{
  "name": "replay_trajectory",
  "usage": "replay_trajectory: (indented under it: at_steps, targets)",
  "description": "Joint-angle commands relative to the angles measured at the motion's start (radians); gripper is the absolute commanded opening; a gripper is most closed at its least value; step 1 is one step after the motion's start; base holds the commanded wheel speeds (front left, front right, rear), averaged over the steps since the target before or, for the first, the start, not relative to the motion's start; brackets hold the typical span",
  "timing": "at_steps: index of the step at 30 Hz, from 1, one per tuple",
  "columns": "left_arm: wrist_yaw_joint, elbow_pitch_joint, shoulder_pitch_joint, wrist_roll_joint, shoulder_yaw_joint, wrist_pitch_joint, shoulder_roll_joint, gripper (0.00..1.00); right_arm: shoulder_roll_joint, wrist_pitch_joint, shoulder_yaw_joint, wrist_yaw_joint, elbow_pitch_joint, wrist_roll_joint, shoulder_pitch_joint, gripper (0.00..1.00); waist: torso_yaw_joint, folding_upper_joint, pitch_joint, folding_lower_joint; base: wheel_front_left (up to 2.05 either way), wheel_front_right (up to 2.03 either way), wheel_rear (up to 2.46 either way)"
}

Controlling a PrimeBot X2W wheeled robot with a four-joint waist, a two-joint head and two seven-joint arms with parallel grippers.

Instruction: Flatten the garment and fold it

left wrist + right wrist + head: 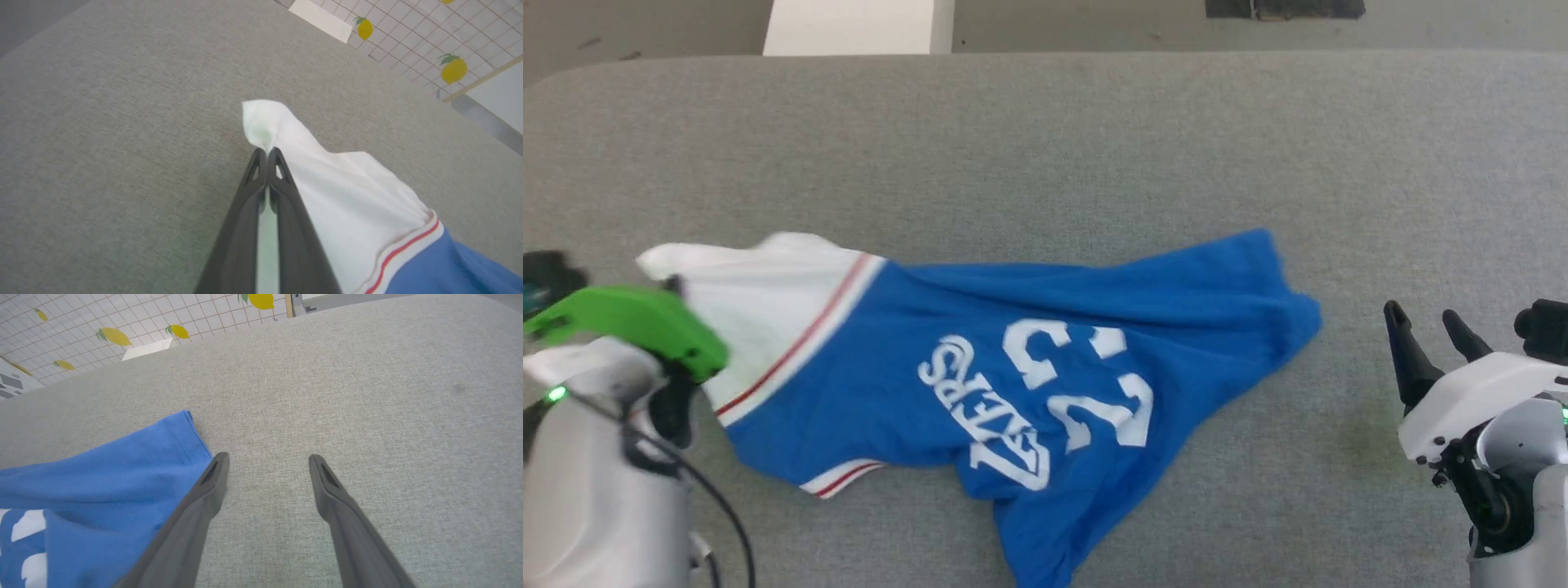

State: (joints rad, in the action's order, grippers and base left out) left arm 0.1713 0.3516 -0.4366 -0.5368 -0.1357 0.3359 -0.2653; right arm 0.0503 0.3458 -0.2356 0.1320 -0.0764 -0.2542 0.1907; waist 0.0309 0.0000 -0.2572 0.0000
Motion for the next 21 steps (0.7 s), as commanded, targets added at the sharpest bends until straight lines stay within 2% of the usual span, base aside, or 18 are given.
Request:
replay_trajectory:
  at_steps: [1,6,8,9,10,11,13,17,21]
  targets:
    - [0.015,-0.005,0.037,-0.005,-0.022,-0.019,-0.013,0.00,0.000,-0.006,0.002,-0.001,-0.003,0.002,0.015,1.00,-0.011,0.0000,0.015,0.0000,0.00,0.00,0.00]
    - [0.070,-0.011,0.147,-0.044,-0.123,-0.083,0.003,0.00,0.000,-0.002,0.001,-0.001,0.001,0.006,0.004,1.00,-0.026,0.0000,0.029,0.0000,0.00,0.00,0.00]
    - [0.076,-0.010,0.178,-0.065,-0.137,-0.082,0.026,0.00,0.000,-0.001,-0.001,-0.001,0.003,0.007,-0.002,1.00,-0.034,0.0000,0.035,0.0000,0.00,0.00,0.00]
    - [0.071,-0.015,0.187,-0.075,-0.138,-0.084,0.037,0.15,0.000,-0.001,-0.002,-0.001,0.003,0.007,-0.006,1.00,-0.038,0.0000,0.038,0.0000,0.00,0.00,0.00]
    - [0.063,-0.026,0.196,-0.080,-0.138,-0.091,0.044,0.97,0.000,0.000,-0.003,-0.001,0.004,0.008,-0.010,1.00,-0.043,0.0000,0.041,0.0000,0.00,0.00,0.00]
    - [0.053,-0.039,0.197,-0.084,-0.138,-0.103,0.048,1.00,0.000,0.000,-0.003,-0.001,0.004,0.007,-0.013,1.00,-0.047,0.0000,0.045,0.0000,0.00,0.00,0.00]
    - [0.020,-0.077,0.195,-0.081,-0.130,-0.145,0.048,1.00,0.000,0.002,0.003,-0.001,0.004,0.006,-0.018,1.00,-0.054,0.0000,0.055,0.0000,0.00,0.00,0.00]
    - [-0.068,-0.182,0.215,0.011,-0.070,-0.309,0.016,1.00,0.000,0.007,0.027,-0.001,0.015,0.002,-0.028,1.00,-0.059,0.0000,0.074,0.0000,0.00,0.00,0.00]
    - [-0.097,-0.254,0.286,0.143,0.001,-0.504,0.012,1.00,0.000,0.049,0.085,-0.001,0.023,-0.007,-0.050,1.00,-0.060,0.0000,0.085,0.0000,0.00,0.00,0.00]
